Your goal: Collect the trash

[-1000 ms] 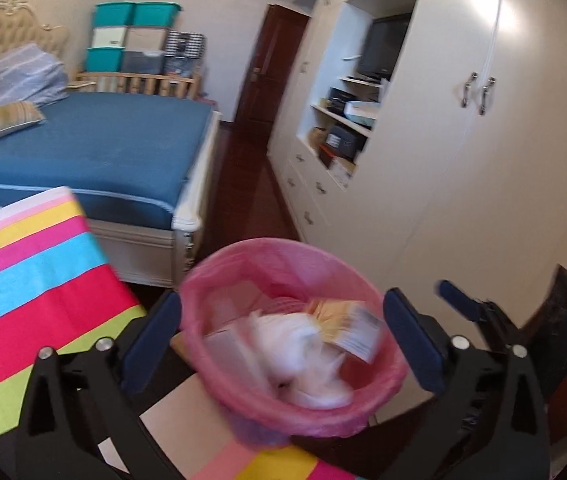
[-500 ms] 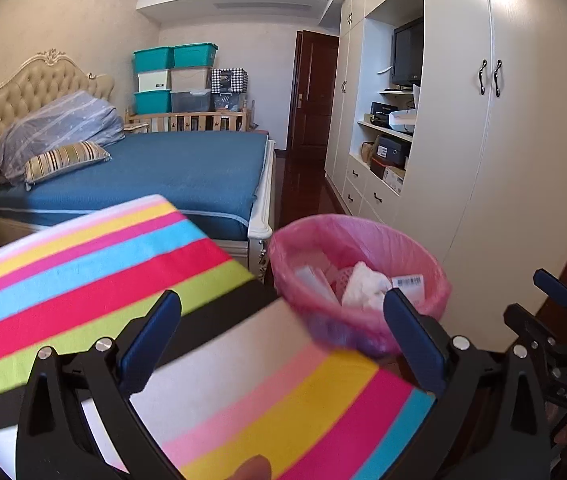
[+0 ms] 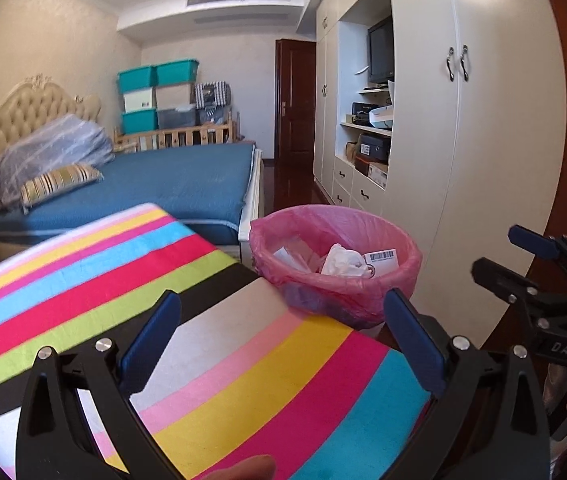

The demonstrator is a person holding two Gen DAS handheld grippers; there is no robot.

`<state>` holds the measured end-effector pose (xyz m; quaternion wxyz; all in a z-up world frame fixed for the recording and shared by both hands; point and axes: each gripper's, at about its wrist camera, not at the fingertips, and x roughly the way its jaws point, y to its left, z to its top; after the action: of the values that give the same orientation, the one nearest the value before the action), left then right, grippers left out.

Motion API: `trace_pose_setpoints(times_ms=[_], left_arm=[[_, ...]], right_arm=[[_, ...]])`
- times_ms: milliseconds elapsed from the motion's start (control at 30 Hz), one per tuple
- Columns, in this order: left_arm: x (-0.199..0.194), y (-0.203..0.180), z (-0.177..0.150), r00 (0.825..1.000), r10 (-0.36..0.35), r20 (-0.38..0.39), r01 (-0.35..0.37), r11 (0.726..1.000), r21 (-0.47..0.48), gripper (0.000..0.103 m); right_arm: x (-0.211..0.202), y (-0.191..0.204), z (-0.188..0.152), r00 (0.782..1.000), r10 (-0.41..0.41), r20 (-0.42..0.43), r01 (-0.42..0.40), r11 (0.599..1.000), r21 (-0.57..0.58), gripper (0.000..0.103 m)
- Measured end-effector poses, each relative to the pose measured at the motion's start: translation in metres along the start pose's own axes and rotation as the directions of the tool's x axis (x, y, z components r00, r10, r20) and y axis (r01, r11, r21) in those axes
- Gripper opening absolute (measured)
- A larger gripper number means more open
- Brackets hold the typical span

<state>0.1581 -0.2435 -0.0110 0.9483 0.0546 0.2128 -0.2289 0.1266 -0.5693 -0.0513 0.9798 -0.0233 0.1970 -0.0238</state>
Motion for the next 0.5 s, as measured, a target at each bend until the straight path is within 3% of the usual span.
trace_pose_setpoints(times_ms=[500], left_arm=[[0.0039,-0.0028,0.0004,1.0,0.008,-0.012,-0.008,1.0,0.014,0.098]], right_arm=[[-0.0006,-0.0029,-0.0015,1.0,-0.005,-0.004,0.005,1.0,0.009,0.084]])
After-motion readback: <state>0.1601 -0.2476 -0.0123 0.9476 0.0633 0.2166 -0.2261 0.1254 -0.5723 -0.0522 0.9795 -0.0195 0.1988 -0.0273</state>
